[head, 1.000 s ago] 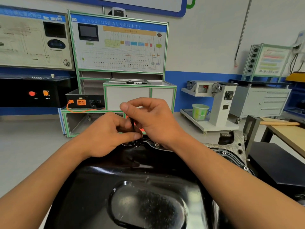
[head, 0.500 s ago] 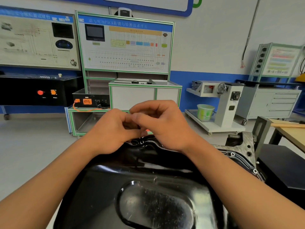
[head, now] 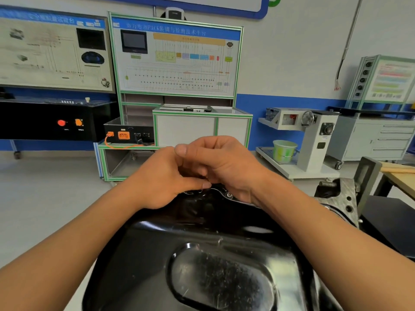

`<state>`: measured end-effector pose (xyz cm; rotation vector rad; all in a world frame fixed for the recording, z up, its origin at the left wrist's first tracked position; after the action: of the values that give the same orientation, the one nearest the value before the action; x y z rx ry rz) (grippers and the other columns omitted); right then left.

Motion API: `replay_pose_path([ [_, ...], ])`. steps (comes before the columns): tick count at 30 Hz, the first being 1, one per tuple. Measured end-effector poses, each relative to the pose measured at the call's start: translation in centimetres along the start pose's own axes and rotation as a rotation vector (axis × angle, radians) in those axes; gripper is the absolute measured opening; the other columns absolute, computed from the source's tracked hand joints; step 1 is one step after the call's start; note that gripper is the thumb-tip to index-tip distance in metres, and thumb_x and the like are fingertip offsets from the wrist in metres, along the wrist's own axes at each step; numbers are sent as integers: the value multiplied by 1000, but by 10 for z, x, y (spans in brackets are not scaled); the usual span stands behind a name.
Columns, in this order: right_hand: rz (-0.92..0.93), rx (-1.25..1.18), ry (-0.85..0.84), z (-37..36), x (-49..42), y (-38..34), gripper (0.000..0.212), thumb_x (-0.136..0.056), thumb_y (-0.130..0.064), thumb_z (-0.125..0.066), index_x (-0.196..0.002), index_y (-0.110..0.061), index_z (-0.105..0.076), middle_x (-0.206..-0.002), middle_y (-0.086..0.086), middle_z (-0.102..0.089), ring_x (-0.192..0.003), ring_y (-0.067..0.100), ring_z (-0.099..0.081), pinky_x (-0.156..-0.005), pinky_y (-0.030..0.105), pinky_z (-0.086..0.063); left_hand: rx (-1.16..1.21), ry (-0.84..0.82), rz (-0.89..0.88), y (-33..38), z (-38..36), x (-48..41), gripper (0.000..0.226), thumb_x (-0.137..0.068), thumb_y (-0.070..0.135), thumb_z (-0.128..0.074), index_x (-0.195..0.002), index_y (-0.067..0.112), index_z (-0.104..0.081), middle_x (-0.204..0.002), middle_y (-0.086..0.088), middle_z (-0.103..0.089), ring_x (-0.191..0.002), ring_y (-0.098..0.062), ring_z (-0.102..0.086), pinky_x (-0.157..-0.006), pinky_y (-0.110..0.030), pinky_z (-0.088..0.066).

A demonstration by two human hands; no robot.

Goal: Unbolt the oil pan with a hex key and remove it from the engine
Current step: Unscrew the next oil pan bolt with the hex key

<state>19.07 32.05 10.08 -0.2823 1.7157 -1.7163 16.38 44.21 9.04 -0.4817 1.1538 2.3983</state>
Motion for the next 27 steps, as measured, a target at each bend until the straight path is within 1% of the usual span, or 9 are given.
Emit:
replay_pose_path([
  [2,171,113,54,0,2,-4,13,-91,-15,-72,-79,-8,-75,-55,0,-59,-53,9,-55,-53,19,-48,-17,4,-6,-2,1,0,14,-77,15,-83,-80,16,-70,-65,7,-68,-65,-9,-65,-68,-23,-53],
  [4,307,231,24,-4,8,-7,10,-94,-8,-67,-94,-8,-77,-75,1,-72,-71,10,-65,-71,27,-57,-36,11,-10,-2,3,1,19,-78,24,-80,-92,14,-72,-76,-1,-72,-76,-22,-69,-75,-40,-55],
  [6,324,277,-48,-8,12,-8,13,-97,-8,-62,-99,-10,-75,-86,3,-73,-82,11,-66,-82,34,-55,-11,2,-38,0,4,2,16,-76,25,-76,-92,24,-72,-81,1,-73,-79,-17,-70,-73,-35,-54],
  [10,323,317,-45,-10,11,-8,21,-97,-18,-63,-80,-4,-64,-77,29,-59,-70,23,-50,-69,39,-42,12,-20,8,-1,2,2,6,-67,39,-68,-65,33,-67,-61,2,-65,-59,-8,-59,-58,-28,-47],
  [15,236,187,47,3,10,-5,14,-102,-11,-54,-97,-16,-66,-81,0,-73,-60,11,-56,-63,29,-53,31,-2,19,-4,3,1,16,-87,7,-70,-76,19,-73,-78,-9,-74,-77,-24,-70,-69,-35,-59],
  [17,187,128,53,7,8,-4,17,-104,-15,-50,-102,-7,-65,-83,1,-75,-55,15,-55,-62,34,-52,53,-24,28,-4,1,1,24,-89,9,-69,-73,26,-73,-79,-7,-74,-76,-17,-69,-68,-30,-60],
  [21,35,53,93,6,0,-3,52,-101,-29,-55,-106,23,-52,-63,6,-67,-46,20,-44,-56,29,-46,54,-15,44,-6,0,1,13,-85,17,-75,-74,23,-77,-73,-9,-73,-71,-23,-69,-70,-32,-58],
  [23,-33,18,89,3,-1,-2,51,-94,-34,-64,-100,17,-59,-63,12,-57,-39,13,-39,-46,21,-42,24,-27,17,-3,0,2,19,-83,16,-77,-68,28,-75,-71,-8,-72,-64,-18,-63,-68,-29,-51],
  [27,-107,51,59,1,0,0,22,-88,-28,-74,-80,-8,-68,-53,4,-50,-38,10,-38,-44,23,-35,34,-57,11,4,-1,3,29,-79,11,-80,-68,36,-72,-63,19,-68,-60,6,-60,-65,-14,-48],
])
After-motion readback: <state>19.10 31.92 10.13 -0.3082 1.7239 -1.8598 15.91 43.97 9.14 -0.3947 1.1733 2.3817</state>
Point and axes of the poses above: each hand's wrist, its own x-axis away from the middle knuckle, its own z-axis out of the back of the hand, y = z × x, the point moved 4 cm from there along -x, towards the middle knuckle
